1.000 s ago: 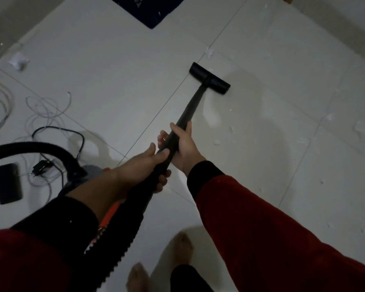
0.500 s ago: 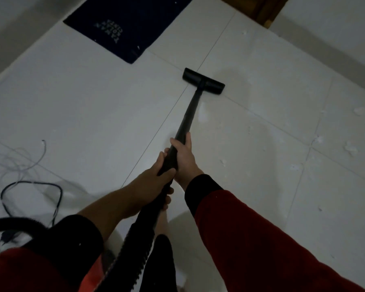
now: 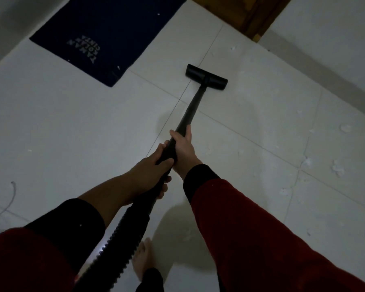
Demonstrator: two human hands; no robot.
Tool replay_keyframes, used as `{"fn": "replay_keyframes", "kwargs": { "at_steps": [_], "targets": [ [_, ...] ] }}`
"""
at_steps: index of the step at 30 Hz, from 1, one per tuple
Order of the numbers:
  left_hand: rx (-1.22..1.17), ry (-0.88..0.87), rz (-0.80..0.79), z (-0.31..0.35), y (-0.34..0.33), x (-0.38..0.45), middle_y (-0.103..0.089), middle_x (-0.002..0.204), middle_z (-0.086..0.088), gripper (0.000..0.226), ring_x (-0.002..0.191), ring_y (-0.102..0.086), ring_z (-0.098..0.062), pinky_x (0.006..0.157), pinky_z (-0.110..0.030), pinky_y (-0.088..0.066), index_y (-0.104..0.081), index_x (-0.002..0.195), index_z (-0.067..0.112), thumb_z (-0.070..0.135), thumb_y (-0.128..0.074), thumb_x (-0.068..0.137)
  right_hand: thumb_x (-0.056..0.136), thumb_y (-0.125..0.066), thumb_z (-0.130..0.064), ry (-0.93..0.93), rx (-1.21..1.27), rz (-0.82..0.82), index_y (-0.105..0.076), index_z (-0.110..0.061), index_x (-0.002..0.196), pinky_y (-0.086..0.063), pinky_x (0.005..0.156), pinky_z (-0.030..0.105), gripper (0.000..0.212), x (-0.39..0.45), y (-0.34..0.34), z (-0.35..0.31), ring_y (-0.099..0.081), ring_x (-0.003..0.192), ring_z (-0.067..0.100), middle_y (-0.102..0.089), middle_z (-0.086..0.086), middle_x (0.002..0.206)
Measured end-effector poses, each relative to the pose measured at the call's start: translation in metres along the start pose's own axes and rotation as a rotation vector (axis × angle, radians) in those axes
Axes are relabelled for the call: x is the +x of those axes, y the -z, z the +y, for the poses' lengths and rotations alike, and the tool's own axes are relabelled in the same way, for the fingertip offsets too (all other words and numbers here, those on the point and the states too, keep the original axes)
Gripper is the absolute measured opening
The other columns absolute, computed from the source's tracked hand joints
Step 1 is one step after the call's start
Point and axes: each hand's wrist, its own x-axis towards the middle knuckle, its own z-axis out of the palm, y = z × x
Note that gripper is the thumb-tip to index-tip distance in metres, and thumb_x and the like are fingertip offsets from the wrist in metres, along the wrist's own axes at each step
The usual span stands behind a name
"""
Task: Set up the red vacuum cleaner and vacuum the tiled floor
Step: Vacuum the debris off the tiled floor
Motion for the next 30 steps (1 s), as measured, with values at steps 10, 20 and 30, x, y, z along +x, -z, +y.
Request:
{"fn": "replay_keyframes", "kwargs": {
  "at_steps": [10, 20, 30],
  "targets": [
    [-0.028, 0.008, 0.050, 0.106, -0.027, 0.123, -0.054, 0.079, -0.010, 0.060, 0.055, -0.050, -0.016, 0.045, -0.021, -0.047, -0.010, 0.149, 0.043, 0.029, -0.041, 0.099, 0.095, -0.052, -0.007, 0.014, -0.045, -0.024, -0.019, -0.048, 0.147, -0.049, 0.052, 0.028, 0.074, 0.100, 0.005, -0.136, -0.048, 0.060, 0.014, -0.050, 0.008, 0.089],
    [-0.035, 0.034, 0.076, 0.207, -0.078, 0.230, -0.056, 0.081, -0.009, 0.048, 0.056, -0.051, -0.015, 0.044, -0.018, -0.048, -0.027, 0.144, 0.040, 0.033, -0.041, 0.098, 0.095, -0.052, -0.006, 0.011, -0.130, -0.007, -0.015, -0.047, 0.148, -0.048, 0.057, 0.031, 0.077, 0.184, 0.031, -0.270, -0.044, 0.056, 0.016, -0.045, 0.007, 0.076],
    [0.022, 0.100, 0.067, 0.260, -0.117, 0.273, -0.064, 0.087, -0.008, 0.052, 0.057, -0.059, -0.014, 0.050, -0.022, -0.052, -0.031, 0.144, 0.040, 0.037, -0.048, 0.096, 0.094, -0.054, -0.006, 0.045, -0.034, 0.050, -0.017, -0.046, 0.149, -0.049, 0.057, 0.031, 0.078, 0.201, 0.069, -0.338, -0.046, 0.056, 0.016, -0.044, 0.006, 0.074]
  ]
}}
